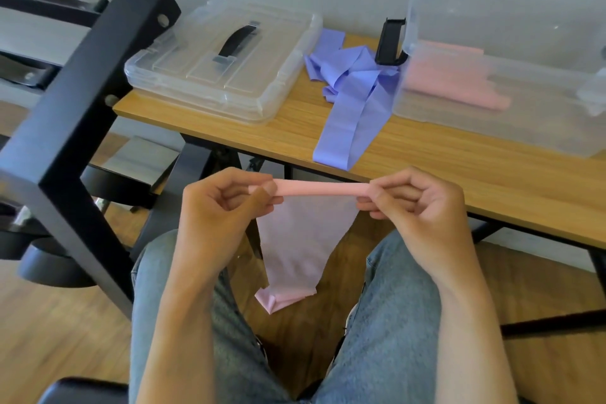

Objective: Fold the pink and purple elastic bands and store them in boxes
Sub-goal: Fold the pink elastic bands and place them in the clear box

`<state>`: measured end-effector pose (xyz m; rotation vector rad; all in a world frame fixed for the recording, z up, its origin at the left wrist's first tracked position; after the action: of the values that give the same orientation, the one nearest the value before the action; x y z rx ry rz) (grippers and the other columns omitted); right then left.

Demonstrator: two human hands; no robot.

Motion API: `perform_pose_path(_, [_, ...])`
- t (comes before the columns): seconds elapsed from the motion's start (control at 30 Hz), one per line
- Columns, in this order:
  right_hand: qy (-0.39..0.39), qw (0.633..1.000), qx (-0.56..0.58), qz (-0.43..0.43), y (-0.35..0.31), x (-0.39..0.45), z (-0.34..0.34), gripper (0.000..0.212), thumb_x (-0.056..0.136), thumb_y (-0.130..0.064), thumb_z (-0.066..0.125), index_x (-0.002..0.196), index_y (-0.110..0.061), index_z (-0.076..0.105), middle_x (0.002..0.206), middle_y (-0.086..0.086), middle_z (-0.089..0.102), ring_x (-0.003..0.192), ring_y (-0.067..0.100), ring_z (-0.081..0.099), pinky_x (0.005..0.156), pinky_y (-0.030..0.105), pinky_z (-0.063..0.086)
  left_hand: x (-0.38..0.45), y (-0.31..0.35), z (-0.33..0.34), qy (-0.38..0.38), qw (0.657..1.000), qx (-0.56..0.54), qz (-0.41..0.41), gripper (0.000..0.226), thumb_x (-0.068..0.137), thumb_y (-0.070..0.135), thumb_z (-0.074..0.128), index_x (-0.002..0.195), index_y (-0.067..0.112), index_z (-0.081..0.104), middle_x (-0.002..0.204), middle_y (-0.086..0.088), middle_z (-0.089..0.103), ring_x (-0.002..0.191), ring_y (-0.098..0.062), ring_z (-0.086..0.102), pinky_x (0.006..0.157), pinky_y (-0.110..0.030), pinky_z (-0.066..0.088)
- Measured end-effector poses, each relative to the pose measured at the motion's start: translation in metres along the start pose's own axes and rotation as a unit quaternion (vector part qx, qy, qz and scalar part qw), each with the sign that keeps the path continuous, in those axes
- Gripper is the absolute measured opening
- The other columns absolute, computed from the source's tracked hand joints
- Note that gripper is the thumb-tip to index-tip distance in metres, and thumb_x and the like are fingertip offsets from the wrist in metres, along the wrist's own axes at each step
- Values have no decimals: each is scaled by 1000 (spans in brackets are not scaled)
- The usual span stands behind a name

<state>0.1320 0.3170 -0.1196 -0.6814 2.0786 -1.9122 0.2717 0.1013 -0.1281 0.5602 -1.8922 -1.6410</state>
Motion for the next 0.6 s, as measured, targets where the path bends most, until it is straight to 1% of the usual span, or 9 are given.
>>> perform_pose_path(0.07, [-9,1000,-23,11,2,-1,-3,22,92,-7,75,111,-18,73,92,1,81,91,18,79,84,38,63,-1,0,-2,-11,999,29,7,33,88,9,76,120,11,69,95,0,80,88,-16,78,78,-26,62])
perform_pose_path(0.13, [-14,998,-64,23,5,-2,-6,39,91,-13,78,125,-29,70,98,-7,81,97,8,76,90,27,60,-2,0,-6,-16,998,66,16,42,86,11,77,126,17,68,95,4,80,87,-7,76,78,-18,59])
perform_pose_path(0.17, [-15,995,-96,21,5,-2,-6,40,91,-14,78,127,-30,71,100,-11,80,98,4,75,91,24,59,-3,0,-7,-18,995,95,27,40,85,13,78,124,18,70,94,6,80,84,-4,75,75,-14,57])
perform_pose_path(0.23, [-13,985,-171,1,6,-2,-6,28,92,-14,77,117,-27,77,99,-16,79,95,-2,73,89,26,60,-3,0,-7,-20,985,161,49,31,85,17,77,117,21,75,92,11,78,78,0,72,69,-10,53])
perform_pose_path(0.27, [-12,980,-198,-11,5,-2,-4,21,93,-14,76,109,-27,79,96,-18,79,91,-3,73,87,26,61,-3,0,-5,-21,982,182,55,28,86,19,77,113,22,77,92,12,78,77,0,72,69,-11,54])
perform_pose_path(0.33, [-12,975,-219,-24,4,-3,-2,14,93,-14,76,98,-27,79,86,-19,77,83,-1,73,80,27,61,-5,-1,-2,-22,982,178,52,22,87,18,77,109,22,78,90,11,79,76,-3,75,69,-16,58])
perform_pose_path(0.47, [-51,975,-215,-15,5,-5,-1,11,98,-14,69,95,-25,71,68,-6,73,57,12,71,65,41,63,-7,-2,-2,5,991,133,24,19,89,20,76,108,20,77,77,4,77,64,-15,75,65,-36,65])
perform_pose_path(0.53, [-51,984,-171,-10,5,-6,0,11,99,-10,66,97,-20,69,67,1,73,59,17,72,68,45,63,-5,-2,0,-8,994,106,16,19,90,17,74,109,16,76,79,1,78,71,-17,77,69,-39,66])
perform_pose_path(0.6, [-40,995,-89,5,4,-6,-1,11,98,-2,65,98,-12,69,76,5,77,73,20,78,79,42,64,-5,0,1,-21,997,69,11,21,90,13,74,111,12,74,87,0,79,82,-18,78,73,-36,65])
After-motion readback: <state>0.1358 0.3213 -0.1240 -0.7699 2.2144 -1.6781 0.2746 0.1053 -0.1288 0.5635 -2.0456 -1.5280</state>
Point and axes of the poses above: each hand's wrist, its own x-axis towards the middle knuckle, its own z-axis out of the palm, y = z × x, the point moved 3 cm from there along x, towards the middle knuckle
